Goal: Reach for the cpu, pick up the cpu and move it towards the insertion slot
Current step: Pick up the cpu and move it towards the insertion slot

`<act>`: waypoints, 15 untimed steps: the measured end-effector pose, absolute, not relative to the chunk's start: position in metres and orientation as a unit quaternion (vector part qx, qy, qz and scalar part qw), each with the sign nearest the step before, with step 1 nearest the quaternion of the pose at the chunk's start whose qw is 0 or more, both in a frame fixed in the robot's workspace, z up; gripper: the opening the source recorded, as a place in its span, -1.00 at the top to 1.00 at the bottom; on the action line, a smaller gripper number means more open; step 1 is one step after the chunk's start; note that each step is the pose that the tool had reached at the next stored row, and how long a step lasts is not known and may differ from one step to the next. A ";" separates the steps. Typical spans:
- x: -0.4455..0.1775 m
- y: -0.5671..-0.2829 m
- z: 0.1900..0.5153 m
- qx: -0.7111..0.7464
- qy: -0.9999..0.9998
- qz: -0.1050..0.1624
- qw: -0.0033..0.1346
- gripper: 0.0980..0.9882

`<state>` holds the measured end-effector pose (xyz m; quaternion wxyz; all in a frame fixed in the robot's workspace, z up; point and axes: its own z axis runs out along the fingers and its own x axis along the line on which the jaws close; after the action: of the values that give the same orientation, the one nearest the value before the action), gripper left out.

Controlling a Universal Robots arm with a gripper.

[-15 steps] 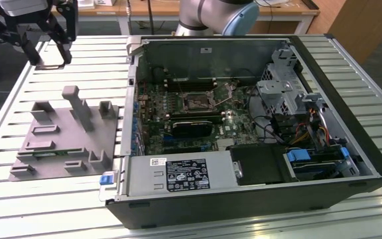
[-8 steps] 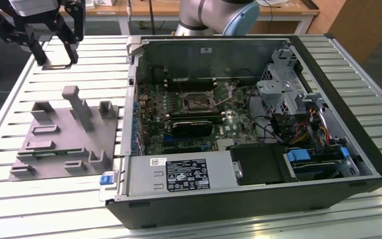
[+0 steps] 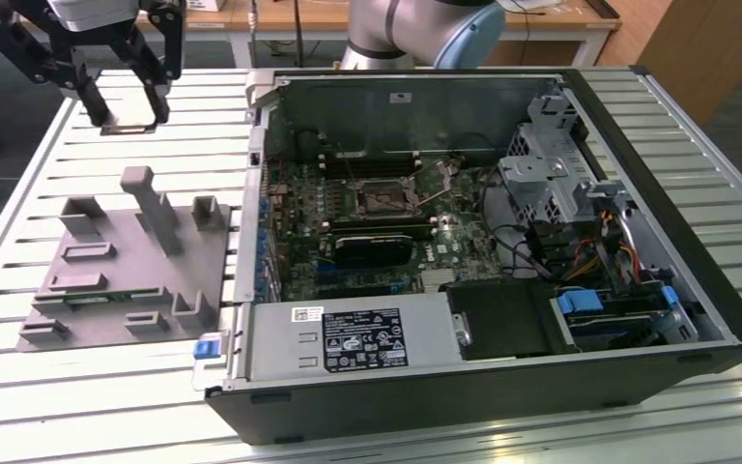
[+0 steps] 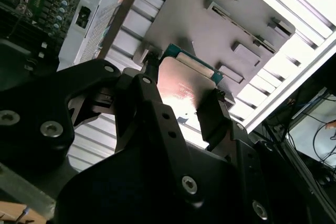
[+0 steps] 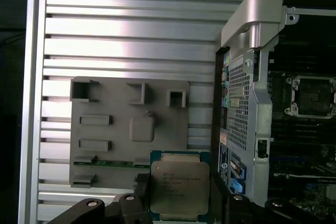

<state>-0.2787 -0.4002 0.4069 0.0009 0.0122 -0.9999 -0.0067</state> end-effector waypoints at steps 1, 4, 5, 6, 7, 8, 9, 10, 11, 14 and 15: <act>-0.277 -0.400 0.407 0.012 -1.000 -0.007 0.001 0.00; -0.271 -0.400 0.407 0.012 -1.000 -0.007 0.001 0.00; -0.269 -0.400 0.407 0.012 -1.000 -0.007 0.001 0.00; -0.267 -0.400 0.407 0.012 -1.000 -0.007 0.001 0.00; -0.265 -0.400 0.407 0.012 -1.000 -0.007 0.001 0.00; -0.263 -0.400 0.407 0.012 -1.000 -0.007 0.001 0.00; -0.262 -0.400 0.407 0.012 -1.000 -0.007 0.001 0.00; -0.260 -0.400 0.407 0.012 -1.000 -0.007 0.001 0.00; -0.257 -0.400 0.407 0.012 -1.000 -0.007 0.001 0.00; -0.250 -0.400 0.407 0.012 -1.000 -0.007 0.001 0.00; -0.247 -0.400 0.407 0.012 -1.000 -0.007 0.001 0.00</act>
<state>-0.2471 -0.4002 0.4069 0.0009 0.0122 -0.9999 -0.0067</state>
